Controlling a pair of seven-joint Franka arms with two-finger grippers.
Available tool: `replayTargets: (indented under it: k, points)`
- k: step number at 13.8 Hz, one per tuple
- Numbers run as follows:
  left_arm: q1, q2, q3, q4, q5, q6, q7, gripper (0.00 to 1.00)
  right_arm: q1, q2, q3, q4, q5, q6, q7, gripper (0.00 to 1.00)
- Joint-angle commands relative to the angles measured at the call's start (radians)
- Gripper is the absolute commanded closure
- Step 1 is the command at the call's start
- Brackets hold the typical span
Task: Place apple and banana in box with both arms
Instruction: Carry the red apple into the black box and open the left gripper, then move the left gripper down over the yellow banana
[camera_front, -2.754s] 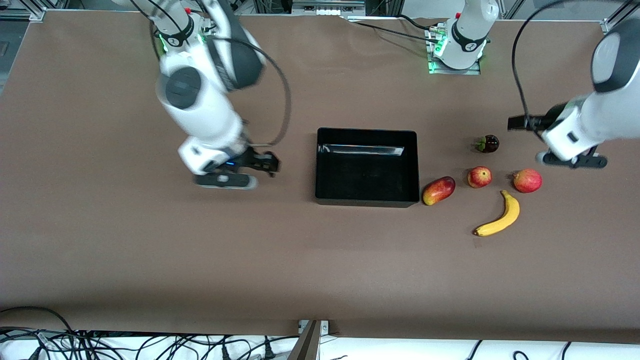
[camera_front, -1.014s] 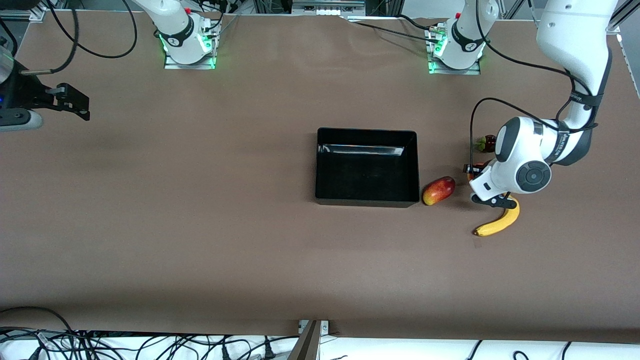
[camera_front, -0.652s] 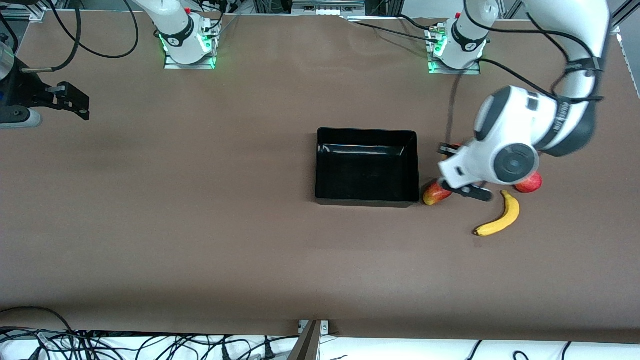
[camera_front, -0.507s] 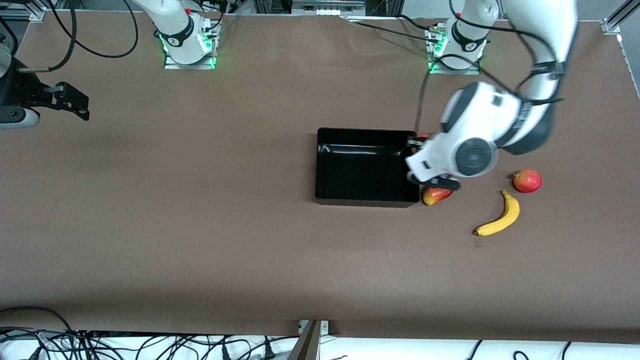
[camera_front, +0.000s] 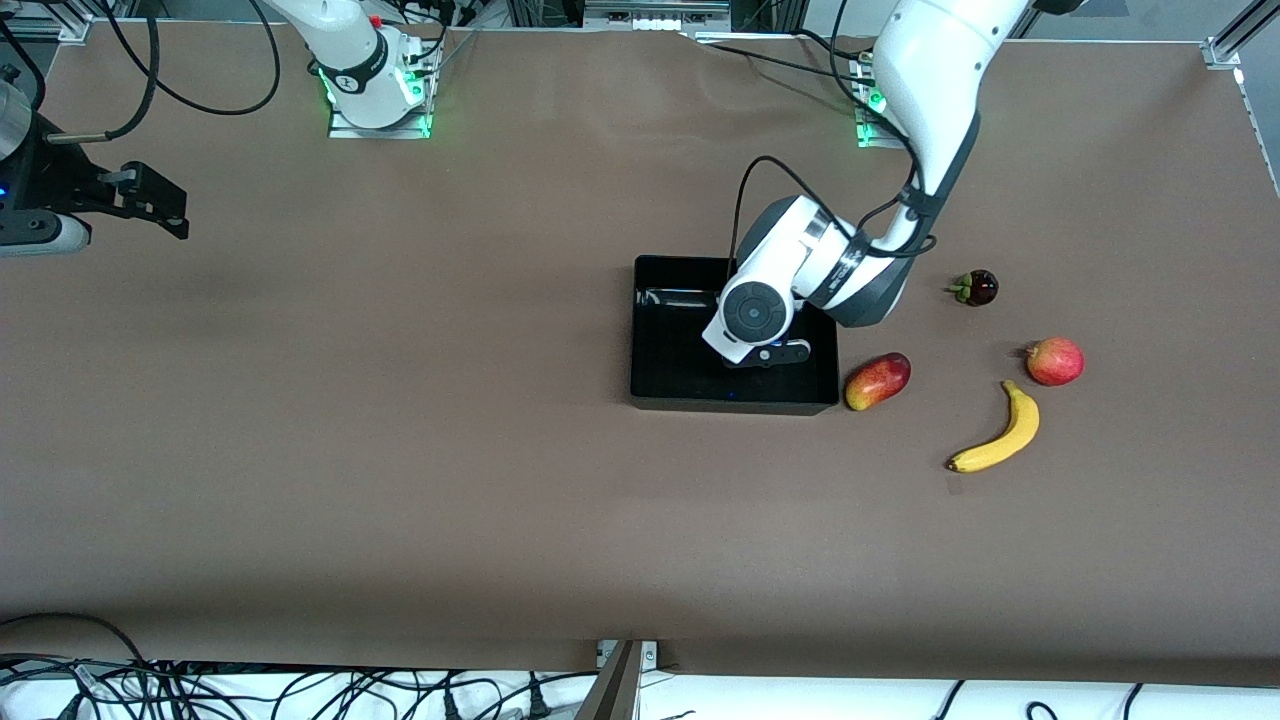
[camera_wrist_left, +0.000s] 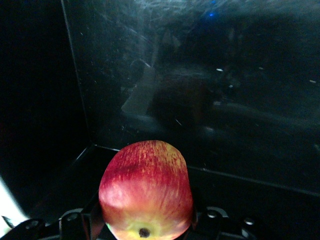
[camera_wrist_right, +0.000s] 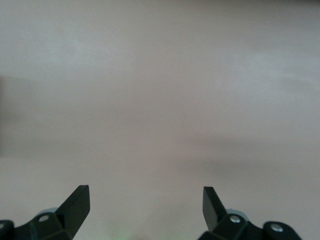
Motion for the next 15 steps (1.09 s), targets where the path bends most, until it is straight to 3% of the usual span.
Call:
replayTargets:
  k: [1, 4, 5, 6, 9, 12, 13, 15]
  points:
    - [0.000, 0.007, 0.009, -0.006, 0.049, -0.004, -0.024, 0.71, 0.001, -0.011, -0.010, 0.010, 0.046, -0.020, -0.002, 0.00]
    - [0.004, 0.013, 0.011, -0.025, 0.054, -0.004, -0.021, 0.70, 0.001, -0.013, -0.007, 0.010, 0.056, -0.020, -0.008, 0.00]
    - [0.005, 0.021, 0.014, -0.026, 0.054, -0.004, -0.023, 0.47, 0.001, -0.011, -0.007, 0.010, 0.054, -0.020, -0.008, 0.00]
    - [0.008, 0.019, 0.017, -0.025, 0.052, -0.007, -0.021, 0.00, 0.001, -0.011, -0.007, 0.010, 0.054, -0.020, -0.010, 0.00]
    - [0.048, -0.008, 0.017, -0.002, 0.049, -0.053, -0.024, 0.00, 0.001, -0.008, -0.008, 0.010, 0.056, -0.019, -0.007, 0.00]
    - [0.149, -0.050, 0.017, 0.145, 0.040, -0.191, 0.020, 0.00, 0.000, -0.008, -0.010, 0.010, 0.057, -0.019, -0.004, 0.00]
    - [0.187, -0.045, 0.017, 0.212, 0.048, -0.246, 0.075, 0.00, 0.000, -0.008, -0.011, 0.010, 0.057, -0.019, -0.004, 0.00]
    - [0.275, -0.042, 0.020, 0.250, 0.054, -0.264, 0.295, 0.00, 0.000, -0.008, -0.013, 0.008, 0.057, -0.019, 0.000, 0.00]
